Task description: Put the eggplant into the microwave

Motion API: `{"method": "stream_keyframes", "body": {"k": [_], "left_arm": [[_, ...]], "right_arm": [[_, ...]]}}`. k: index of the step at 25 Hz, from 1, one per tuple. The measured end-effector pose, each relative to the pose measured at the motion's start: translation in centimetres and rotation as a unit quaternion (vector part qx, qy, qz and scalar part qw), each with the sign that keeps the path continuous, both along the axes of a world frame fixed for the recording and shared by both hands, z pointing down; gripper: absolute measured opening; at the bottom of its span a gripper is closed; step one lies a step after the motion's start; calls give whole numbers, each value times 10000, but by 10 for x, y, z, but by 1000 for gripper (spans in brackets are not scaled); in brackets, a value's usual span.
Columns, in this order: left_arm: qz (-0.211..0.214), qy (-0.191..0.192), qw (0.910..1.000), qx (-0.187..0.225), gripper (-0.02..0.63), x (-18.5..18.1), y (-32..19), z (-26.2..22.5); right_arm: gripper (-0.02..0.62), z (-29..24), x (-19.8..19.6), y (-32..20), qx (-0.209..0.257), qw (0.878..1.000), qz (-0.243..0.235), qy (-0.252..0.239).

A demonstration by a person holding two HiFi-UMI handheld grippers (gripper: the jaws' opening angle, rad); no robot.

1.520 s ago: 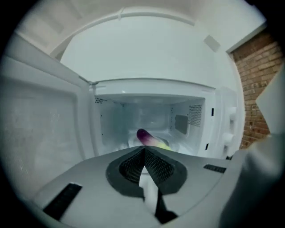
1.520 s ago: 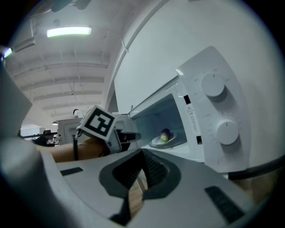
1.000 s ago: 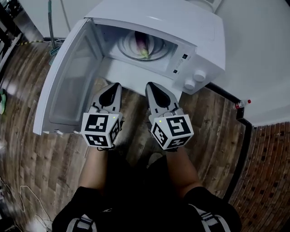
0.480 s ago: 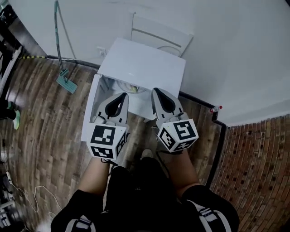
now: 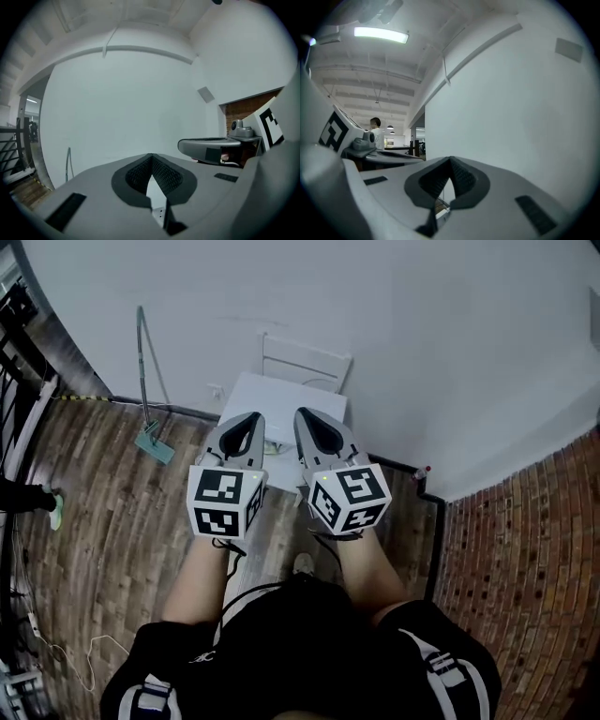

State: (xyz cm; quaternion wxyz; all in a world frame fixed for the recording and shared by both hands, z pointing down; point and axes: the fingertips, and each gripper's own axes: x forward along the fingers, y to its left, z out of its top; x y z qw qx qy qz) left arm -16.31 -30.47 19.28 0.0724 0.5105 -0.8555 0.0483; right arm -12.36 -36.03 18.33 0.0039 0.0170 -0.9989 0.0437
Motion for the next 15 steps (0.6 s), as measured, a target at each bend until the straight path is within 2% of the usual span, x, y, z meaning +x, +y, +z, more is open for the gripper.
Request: {"method": "stream_keyframes", "body": {"k": [8, 15], "left_arm": [[55, -178, 9998, 55, 0, 16, 5, -13], [6, -23, 10000, 65, 0, 19, 8, -9]], "right_arm": [[6, -14, 13, 9, 293, 9995, 69, -126], [6, -10, 17, 4, 55, 9999, 88, -52]]}}
